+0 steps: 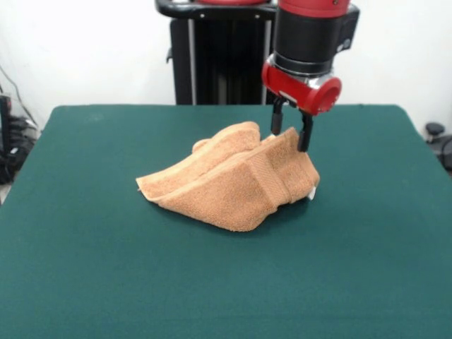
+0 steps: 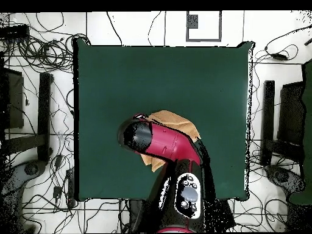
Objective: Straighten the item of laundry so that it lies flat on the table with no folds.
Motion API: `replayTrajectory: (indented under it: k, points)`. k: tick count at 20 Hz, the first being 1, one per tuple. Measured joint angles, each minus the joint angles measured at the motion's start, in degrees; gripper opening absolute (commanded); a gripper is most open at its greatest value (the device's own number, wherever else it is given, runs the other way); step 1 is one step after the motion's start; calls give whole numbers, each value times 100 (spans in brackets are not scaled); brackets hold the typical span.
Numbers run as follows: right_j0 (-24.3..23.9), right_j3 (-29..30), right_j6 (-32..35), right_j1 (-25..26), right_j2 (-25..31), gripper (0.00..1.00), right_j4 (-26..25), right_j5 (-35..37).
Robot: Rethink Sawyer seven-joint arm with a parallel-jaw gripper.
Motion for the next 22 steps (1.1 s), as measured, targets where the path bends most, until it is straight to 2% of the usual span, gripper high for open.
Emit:
replayTrajectory:
  k: [10, 22]
  points:
    - [118, 1, 0, 12, -24, 100, 347, 14]
    - [40, 1, 0, 45, -24, 100, 380, 14]
